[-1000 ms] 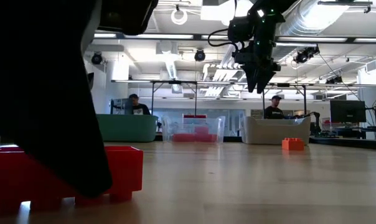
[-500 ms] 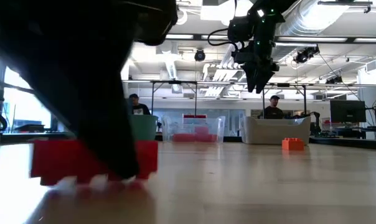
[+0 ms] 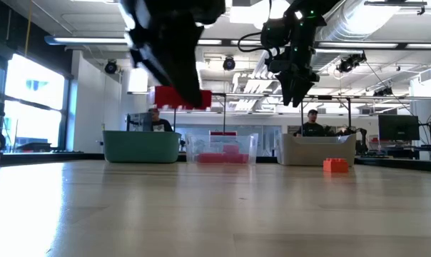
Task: Sort & place blocks by color
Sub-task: Put the red game piece into the transparent bin
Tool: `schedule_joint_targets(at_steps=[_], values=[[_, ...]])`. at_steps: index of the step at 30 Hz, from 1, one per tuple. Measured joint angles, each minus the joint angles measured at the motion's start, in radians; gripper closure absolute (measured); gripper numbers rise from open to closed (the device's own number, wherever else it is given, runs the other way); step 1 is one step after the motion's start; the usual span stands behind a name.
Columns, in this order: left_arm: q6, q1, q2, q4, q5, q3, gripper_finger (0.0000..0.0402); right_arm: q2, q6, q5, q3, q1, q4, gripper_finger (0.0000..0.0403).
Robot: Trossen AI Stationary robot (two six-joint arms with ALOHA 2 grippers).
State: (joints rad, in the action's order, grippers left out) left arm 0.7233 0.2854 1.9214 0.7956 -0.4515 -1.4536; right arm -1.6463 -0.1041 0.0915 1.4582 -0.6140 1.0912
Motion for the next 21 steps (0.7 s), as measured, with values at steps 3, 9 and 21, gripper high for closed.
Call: schedule_joint_targets(at_steps=[3,9,21], values=[[-0.114,-0.078,-0.036,-0.006,-0.031,0.0,0.0292,0.0,0.0,-0.033,0.0,0.0,0.0,0.0174],[-0.366,-0.264,-0.084,-0.031,-0.032,0.0,0.0292,0.0,0.0,-0.135,0.0,0.0,0.002,0.0174],[-0.712,-0.629,-0.102,-0.191,0.191,-0.001,0.0292,0.0,-0.108,-0.283,0.0,0.008,0.046,0.0174]])
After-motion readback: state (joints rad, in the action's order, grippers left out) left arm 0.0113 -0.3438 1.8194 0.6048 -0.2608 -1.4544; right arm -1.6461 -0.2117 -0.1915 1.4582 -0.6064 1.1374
